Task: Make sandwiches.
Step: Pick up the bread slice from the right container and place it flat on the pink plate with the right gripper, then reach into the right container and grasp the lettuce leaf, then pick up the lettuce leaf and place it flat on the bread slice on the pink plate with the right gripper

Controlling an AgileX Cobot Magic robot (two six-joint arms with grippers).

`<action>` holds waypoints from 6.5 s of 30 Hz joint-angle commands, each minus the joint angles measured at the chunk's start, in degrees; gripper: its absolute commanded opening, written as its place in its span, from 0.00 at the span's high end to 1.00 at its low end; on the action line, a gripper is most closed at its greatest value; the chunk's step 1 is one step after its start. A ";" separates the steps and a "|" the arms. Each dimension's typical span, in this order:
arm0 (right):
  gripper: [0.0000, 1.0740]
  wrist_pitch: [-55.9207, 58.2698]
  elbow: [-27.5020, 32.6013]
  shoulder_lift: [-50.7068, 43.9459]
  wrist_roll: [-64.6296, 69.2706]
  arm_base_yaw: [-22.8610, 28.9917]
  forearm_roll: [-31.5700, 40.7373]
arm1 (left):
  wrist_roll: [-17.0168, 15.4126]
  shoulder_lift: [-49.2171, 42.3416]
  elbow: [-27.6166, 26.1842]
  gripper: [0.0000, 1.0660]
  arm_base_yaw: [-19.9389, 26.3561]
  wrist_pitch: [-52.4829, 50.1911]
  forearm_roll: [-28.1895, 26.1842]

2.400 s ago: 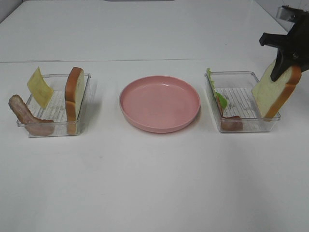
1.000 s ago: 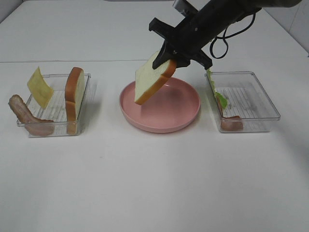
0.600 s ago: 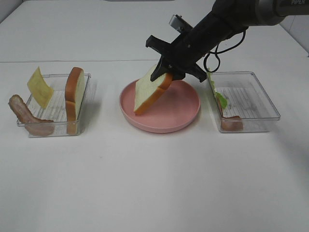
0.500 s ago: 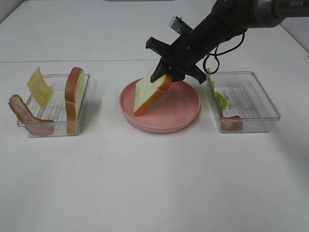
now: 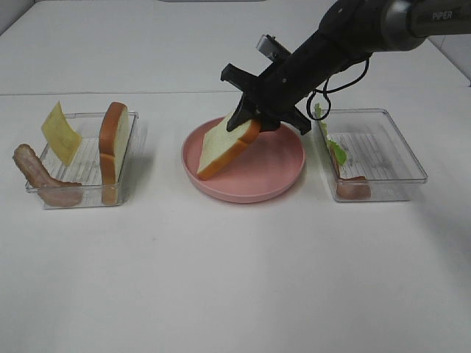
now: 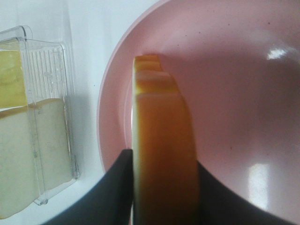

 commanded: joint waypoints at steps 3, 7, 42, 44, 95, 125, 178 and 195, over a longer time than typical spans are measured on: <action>0.38 0.17 -0.40 -0.40 -0.46 0.06 -0.40 | -0.29 -0.92 0.29 0.04 0.11 -0.80 -0.34; 0.33 0.17 -0.52 -1.72 -0.40 0.06 -2.86 | -0.29 -0.92 0.29 0.04 0.11 -0.80 -0.34; 0.24 22.86 -13.64 -9.05 13.81 0.00 -38.96 | 0.00 -0.92 0.29 0.04 0.11 -0.80 -0.23; 0.25 24.12 -13.64 -8.71 14.73 -0.11 -42.91 | 0.00 -0.92 0.29 0.04 0.11 -0.80 -0.23; 1.00 18.56 -13.64 1.32 15.24 -4.70 -38.22 | 0.00 -0.92 0.29 0.04 0.11 -0.80 -0.29; 1.00 19.25 -13.46 -11.86 -0.57 -4.58 -3.50 | 0.00 -0.92 0.29 0.04 0.11 -0.80 -0.29; 0.90 16.16 -13.46 4.70 5.44 -0.69 -16.10 | 0.00 -0.92 0.29 0.04 0.11 -0.80 -0.29; 0.19 27.62 -26.18 4.47 7.85 -0.69 -22.17 | 0.00 -0.92 0.29 0.04 0.11 -0.80 -0.29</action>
